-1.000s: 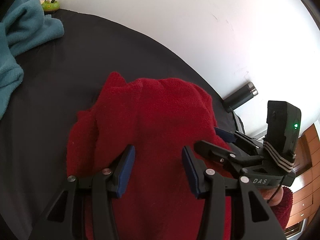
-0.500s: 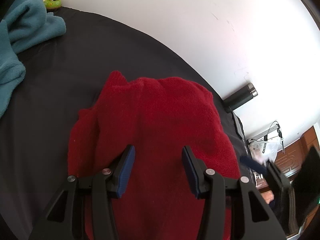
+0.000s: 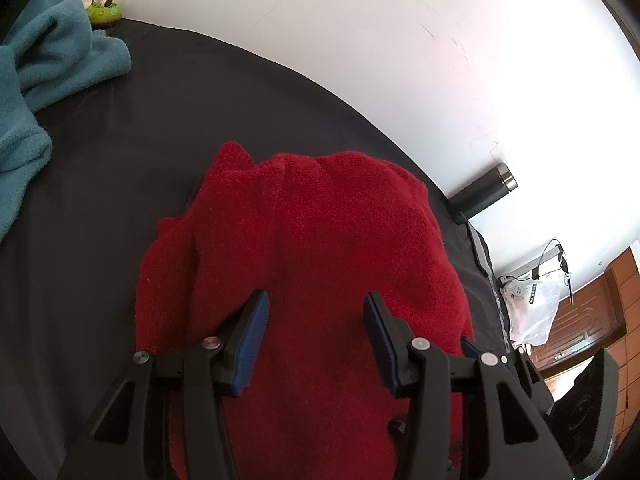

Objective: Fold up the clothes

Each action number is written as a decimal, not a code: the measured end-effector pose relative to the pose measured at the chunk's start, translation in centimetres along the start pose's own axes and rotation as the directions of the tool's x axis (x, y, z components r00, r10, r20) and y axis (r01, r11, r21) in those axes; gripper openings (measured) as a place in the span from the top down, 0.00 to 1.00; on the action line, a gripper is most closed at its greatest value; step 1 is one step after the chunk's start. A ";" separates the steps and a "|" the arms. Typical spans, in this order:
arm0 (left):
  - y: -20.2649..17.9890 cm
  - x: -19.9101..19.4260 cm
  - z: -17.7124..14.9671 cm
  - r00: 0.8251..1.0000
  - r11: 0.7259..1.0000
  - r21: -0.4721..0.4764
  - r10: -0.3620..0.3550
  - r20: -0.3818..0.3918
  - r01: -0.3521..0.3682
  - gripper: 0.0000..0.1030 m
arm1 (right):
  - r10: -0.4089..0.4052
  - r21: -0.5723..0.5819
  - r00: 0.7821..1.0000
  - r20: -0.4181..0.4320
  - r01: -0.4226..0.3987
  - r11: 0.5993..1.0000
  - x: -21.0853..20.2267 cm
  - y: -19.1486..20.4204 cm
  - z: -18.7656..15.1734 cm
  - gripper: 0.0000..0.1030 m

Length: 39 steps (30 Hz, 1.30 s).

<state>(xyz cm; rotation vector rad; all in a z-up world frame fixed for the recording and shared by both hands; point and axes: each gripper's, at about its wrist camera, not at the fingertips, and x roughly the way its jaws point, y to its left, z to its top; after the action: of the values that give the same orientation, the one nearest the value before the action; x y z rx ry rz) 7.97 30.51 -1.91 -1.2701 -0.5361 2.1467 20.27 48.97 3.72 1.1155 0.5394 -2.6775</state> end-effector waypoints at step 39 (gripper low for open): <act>-0.5 -5.4 0.7 0.996 0.997 0.062 0.039 0.083 -0.044 0.24 | 0.075 -0.154 0.987 0.142 -0.053 0.987 -7.2 9.8 -1.4 0.11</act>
<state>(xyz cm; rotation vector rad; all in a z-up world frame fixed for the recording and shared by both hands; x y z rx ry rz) 9.52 27.29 2.29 -1.1723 -0.4744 2.2401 29.25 40.84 5.48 0.8716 0.6536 -2.5887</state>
